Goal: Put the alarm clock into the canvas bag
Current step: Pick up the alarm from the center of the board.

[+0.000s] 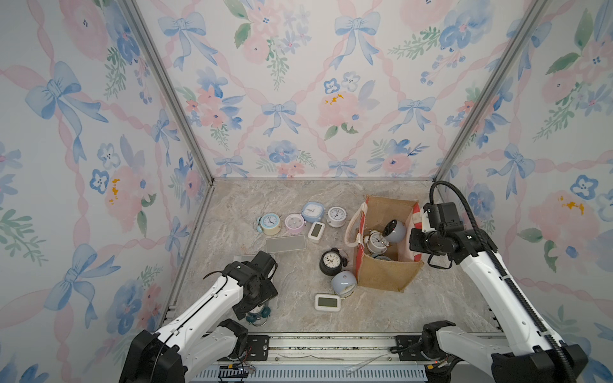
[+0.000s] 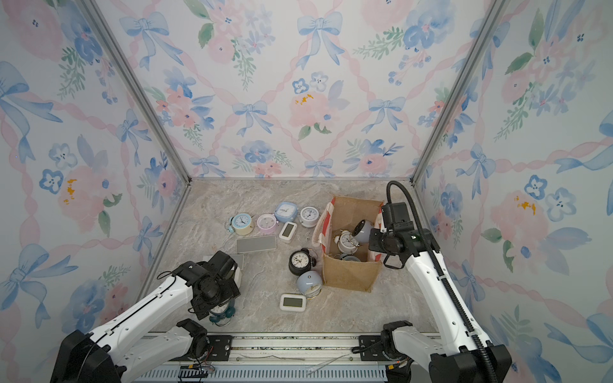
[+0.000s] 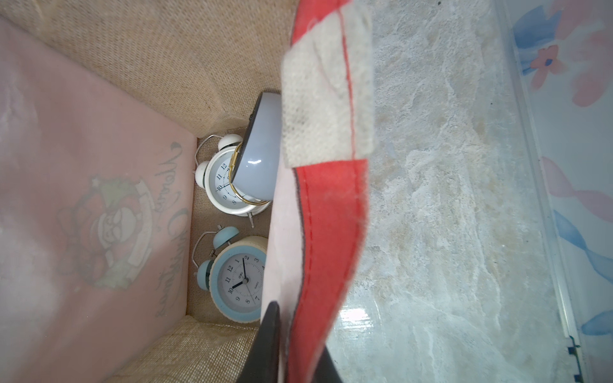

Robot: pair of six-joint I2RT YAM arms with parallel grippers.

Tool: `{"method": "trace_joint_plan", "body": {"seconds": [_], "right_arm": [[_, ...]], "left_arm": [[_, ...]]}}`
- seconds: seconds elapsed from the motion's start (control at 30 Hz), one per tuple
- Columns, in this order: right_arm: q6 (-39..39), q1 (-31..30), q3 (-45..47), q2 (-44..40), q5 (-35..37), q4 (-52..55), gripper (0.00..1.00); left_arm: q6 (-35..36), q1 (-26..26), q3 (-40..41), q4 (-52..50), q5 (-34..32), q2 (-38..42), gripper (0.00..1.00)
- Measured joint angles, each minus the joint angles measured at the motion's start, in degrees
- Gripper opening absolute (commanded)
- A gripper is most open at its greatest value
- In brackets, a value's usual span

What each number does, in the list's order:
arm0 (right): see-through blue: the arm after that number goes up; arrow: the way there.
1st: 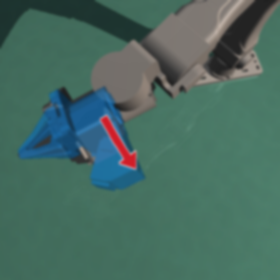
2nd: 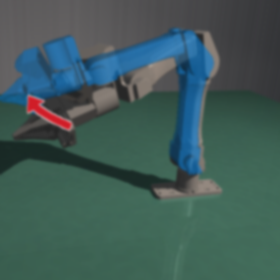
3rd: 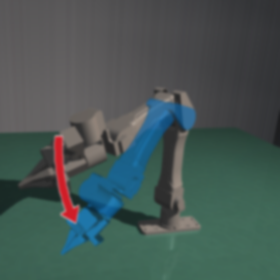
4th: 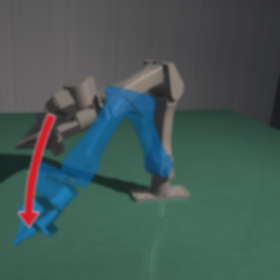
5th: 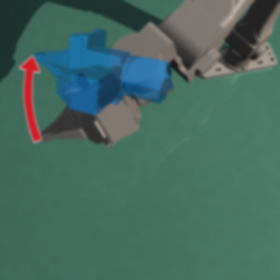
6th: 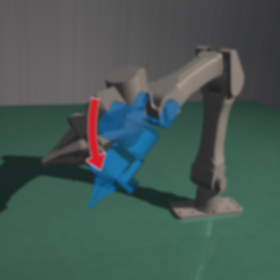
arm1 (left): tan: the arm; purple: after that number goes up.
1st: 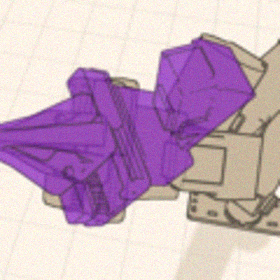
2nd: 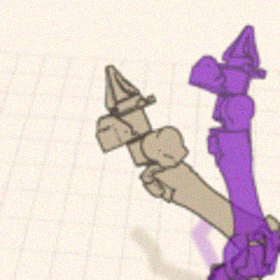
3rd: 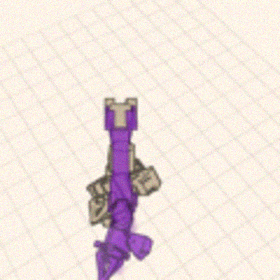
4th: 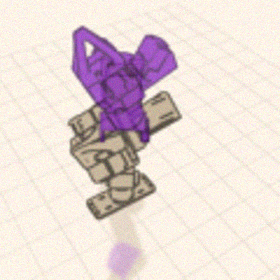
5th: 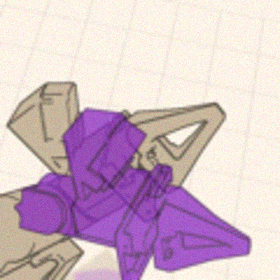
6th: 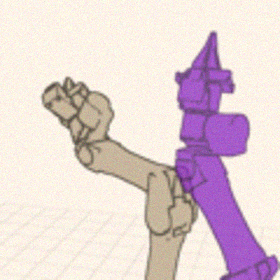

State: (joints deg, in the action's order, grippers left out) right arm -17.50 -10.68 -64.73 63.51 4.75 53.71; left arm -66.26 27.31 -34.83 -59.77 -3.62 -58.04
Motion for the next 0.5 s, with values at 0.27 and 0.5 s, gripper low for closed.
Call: {"method": "trace_joint_plan", "body": {"seconds": [0.27,0.5], "right_arm": [[0.0,0.0,0.07,-0.09,0.0,-0.04,0.13],[0.0,0.0,0.37,-0.31,0.0,-0.39,0.13]], "left_arm": [[-0.04,-0.04,1.16,1.73,-1.77,-3.48,0.98],[-0.48,-0.76,1.27,3.19,-3.89,-6.1,0.94]]}}
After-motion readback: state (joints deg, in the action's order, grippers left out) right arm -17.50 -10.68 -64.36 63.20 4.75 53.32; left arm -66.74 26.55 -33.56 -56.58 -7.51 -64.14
